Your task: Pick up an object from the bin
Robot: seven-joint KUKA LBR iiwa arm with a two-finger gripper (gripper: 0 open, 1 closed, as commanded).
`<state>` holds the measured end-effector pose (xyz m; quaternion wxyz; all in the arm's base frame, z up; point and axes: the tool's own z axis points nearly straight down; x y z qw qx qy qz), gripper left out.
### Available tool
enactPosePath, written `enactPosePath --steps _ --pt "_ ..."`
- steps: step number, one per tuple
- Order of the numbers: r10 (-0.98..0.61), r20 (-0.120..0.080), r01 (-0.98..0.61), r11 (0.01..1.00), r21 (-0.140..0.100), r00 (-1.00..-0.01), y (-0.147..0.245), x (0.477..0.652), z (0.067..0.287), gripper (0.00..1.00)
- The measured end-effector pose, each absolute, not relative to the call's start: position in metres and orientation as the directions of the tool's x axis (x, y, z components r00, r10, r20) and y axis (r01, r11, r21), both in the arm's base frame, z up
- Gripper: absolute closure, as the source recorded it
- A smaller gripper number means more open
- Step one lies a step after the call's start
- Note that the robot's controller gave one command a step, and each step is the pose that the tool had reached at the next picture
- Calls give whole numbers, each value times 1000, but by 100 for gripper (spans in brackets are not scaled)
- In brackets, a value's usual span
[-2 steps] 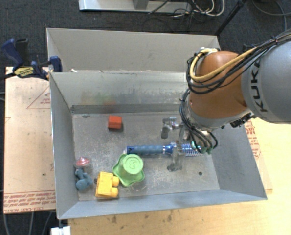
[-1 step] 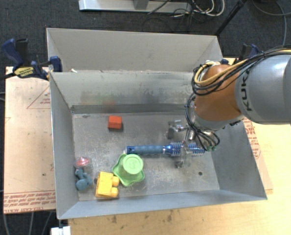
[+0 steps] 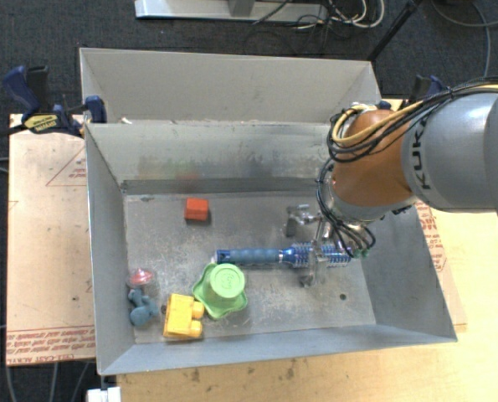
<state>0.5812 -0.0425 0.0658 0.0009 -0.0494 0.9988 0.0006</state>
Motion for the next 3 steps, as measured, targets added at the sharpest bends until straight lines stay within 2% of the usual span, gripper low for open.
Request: enactPosePath --steps 3 --pt "-94 -3 -94 996 1 -996 -41 583 67 0"
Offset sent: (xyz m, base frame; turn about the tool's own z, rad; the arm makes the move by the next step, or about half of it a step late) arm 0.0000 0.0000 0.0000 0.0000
